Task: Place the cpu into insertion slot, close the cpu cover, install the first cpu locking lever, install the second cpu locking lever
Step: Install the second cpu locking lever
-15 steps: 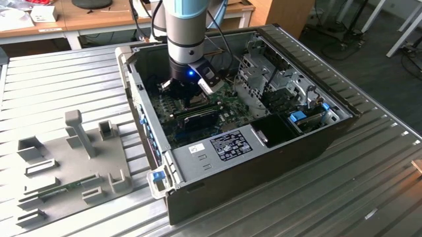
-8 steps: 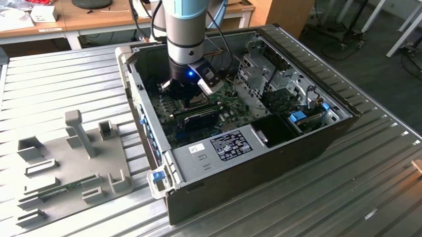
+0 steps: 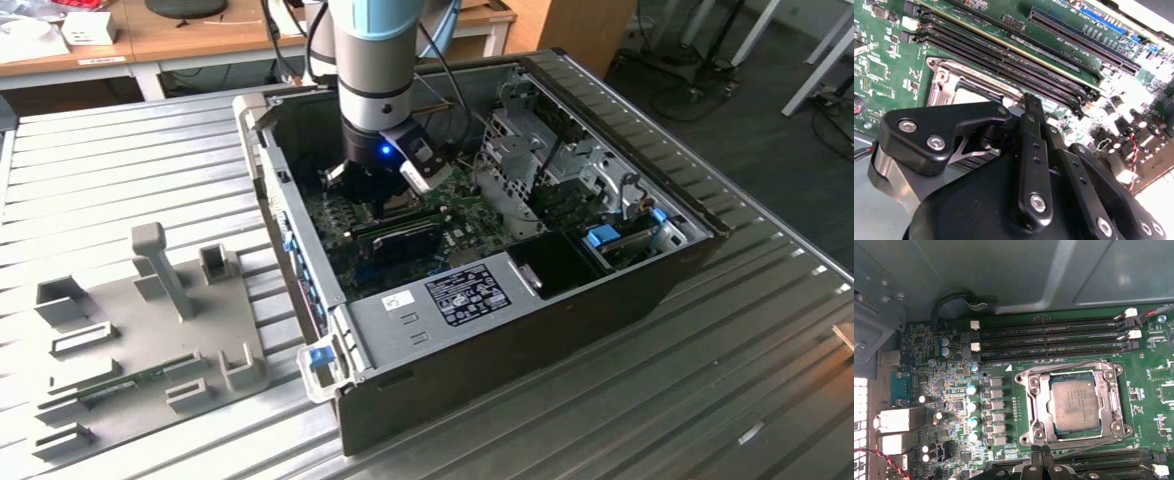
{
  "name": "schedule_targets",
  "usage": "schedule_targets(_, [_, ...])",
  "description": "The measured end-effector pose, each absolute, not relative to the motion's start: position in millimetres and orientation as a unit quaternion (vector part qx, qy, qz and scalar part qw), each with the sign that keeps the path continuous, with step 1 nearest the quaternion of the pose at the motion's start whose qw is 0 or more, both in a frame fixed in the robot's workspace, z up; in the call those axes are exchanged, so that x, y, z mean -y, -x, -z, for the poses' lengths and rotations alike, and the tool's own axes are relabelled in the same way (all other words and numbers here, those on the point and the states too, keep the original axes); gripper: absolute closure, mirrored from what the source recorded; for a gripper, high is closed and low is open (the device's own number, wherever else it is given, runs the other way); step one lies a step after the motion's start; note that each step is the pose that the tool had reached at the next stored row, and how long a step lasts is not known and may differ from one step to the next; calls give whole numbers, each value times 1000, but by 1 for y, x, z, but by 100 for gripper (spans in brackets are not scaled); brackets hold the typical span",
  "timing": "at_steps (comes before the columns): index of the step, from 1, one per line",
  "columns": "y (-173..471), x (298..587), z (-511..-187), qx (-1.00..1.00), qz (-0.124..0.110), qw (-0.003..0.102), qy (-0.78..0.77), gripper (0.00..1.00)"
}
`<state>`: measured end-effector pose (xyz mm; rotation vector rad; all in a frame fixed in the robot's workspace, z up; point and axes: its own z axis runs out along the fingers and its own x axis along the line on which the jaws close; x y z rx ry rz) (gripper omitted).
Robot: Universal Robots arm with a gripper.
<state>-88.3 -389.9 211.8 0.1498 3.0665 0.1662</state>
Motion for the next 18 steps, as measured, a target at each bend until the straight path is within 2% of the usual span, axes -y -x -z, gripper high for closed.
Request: schedule_targets(18, [89, 390, -209, -997, -54, 34, -49, 90])
